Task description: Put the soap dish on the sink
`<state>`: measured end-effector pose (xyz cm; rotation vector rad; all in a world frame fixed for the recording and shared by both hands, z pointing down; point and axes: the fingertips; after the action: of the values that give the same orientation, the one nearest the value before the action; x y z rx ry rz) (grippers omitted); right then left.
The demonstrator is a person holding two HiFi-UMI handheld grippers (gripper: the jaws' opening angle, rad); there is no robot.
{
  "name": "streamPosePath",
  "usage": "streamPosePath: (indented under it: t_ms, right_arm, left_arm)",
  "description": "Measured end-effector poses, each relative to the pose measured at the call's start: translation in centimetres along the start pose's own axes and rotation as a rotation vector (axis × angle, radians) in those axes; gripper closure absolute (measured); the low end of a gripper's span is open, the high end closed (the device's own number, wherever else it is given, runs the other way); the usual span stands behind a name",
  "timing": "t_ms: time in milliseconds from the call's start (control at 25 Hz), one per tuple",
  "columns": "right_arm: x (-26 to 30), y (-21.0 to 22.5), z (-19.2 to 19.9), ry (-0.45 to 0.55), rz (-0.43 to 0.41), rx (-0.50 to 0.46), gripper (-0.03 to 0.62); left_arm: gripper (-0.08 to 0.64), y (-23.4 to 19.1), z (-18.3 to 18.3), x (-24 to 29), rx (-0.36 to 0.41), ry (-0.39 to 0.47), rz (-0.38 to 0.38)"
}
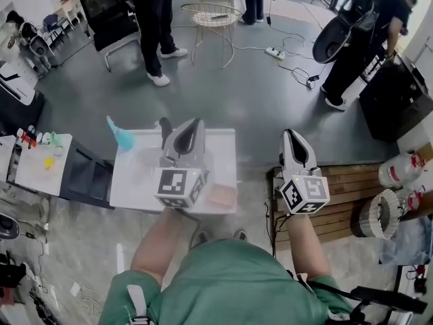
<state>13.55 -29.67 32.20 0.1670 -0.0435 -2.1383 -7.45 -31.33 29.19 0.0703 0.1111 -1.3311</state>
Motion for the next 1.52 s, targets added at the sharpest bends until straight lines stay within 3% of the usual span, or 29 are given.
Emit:
streamPosePath:
  t_ms: [1520]
  right_arm:
    - [1.5, -0.8, 1.1, -0.021, -0.027, 0.007, 0.572]
  left_arm:
    - [0.561, -1.1, 1.5, 0.8, 0.006, -0.043, -0.017]
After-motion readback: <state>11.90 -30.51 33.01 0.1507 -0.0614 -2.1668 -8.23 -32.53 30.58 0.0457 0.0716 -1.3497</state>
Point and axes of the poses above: the fingertips, and each gripper's own axes: x forward along the fingers, y to its right, z out of its underside, and after that the axes turned 13 degrees about -z, right-handed
